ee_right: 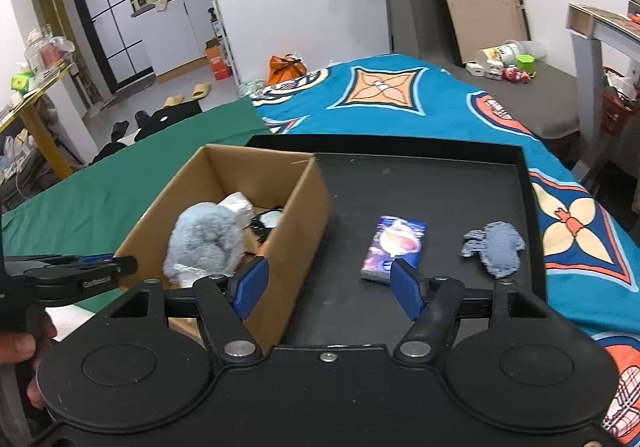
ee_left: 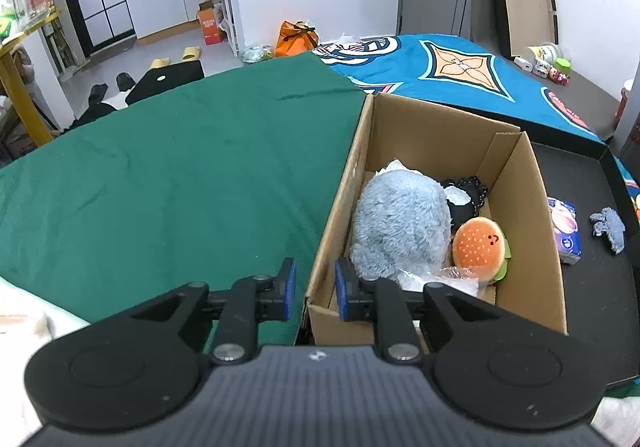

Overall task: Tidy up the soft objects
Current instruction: 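Move the right tool to the grey-blue cloth plush and close on it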

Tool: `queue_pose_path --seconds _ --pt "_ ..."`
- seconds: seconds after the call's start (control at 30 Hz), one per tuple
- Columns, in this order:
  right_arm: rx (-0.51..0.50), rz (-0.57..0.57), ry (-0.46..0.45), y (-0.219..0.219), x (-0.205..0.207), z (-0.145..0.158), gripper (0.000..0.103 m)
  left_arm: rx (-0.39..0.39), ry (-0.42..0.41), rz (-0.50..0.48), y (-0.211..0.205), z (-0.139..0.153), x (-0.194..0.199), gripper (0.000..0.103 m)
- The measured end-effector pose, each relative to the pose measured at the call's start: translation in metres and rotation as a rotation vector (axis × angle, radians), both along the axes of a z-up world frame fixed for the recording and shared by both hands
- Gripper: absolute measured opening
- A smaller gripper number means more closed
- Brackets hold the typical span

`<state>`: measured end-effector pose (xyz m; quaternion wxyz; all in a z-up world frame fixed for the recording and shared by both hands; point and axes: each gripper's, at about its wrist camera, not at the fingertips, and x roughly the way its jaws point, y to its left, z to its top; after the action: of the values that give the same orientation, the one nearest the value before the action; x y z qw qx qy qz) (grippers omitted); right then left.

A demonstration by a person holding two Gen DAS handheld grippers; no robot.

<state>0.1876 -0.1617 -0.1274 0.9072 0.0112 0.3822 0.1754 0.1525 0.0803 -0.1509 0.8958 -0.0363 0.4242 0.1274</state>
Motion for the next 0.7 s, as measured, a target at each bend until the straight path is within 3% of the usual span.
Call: queue_pose_path --seconds 0.27,0.5,0.7 --pt "0.014 -0.015 -0.006 -0.027 0.009 -0.005 0.067 0.062 0.016 -0.008 -0.009 0.000 0.002 0.025" --pt "0.024 -0.026 0.003 -0.048 0.020 -0.016 0.067 0.070 0.047 0.008 -0.010 0.004 0.008 0.026" --pt "0.038 -0.059 0.002 -0.070 0.037 -0.023 0.067 0.132 0.054 -0.007 -0.022 0.009 0.012 0.047"
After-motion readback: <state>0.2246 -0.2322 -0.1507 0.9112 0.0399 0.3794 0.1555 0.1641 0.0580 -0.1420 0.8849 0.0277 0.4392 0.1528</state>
